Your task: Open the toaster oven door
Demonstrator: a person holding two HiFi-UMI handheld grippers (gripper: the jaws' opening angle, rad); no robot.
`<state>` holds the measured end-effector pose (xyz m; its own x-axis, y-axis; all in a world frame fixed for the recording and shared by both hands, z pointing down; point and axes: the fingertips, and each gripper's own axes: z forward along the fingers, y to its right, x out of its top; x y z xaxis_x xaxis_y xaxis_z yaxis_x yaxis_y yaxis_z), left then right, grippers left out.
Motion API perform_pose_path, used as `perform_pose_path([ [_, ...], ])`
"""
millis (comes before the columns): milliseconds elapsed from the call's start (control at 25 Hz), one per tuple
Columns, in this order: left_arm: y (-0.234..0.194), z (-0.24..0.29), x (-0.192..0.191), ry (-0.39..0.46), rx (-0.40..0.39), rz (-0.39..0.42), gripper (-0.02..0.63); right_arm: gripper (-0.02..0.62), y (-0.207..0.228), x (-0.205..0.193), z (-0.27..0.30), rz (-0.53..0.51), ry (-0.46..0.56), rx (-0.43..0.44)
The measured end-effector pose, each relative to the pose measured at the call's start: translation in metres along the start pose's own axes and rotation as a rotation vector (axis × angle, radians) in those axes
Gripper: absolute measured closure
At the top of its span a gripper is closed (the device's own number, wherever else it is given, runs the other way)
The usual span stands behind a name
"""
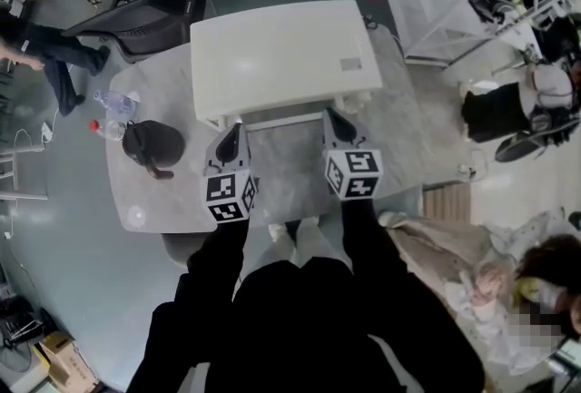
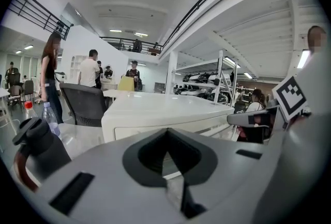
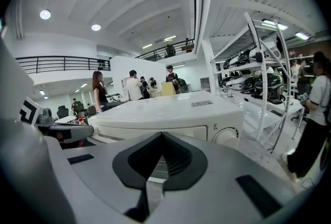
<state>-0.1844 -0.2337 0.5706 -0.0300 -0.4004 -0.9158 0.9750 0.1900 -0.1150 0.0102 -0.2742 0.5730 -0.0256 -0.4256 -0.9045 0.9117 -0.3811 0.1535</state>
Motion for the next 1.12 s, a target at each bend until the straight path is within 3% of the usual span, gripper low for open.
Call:
perform_pose_path([
  [1120, 0.006, -0.014, -0.013, -0.018, -0.016, -0.045, 0.603, 0.593, -0.002, -0.013, -0.015, 0.035, -0.021, 0.033],
])
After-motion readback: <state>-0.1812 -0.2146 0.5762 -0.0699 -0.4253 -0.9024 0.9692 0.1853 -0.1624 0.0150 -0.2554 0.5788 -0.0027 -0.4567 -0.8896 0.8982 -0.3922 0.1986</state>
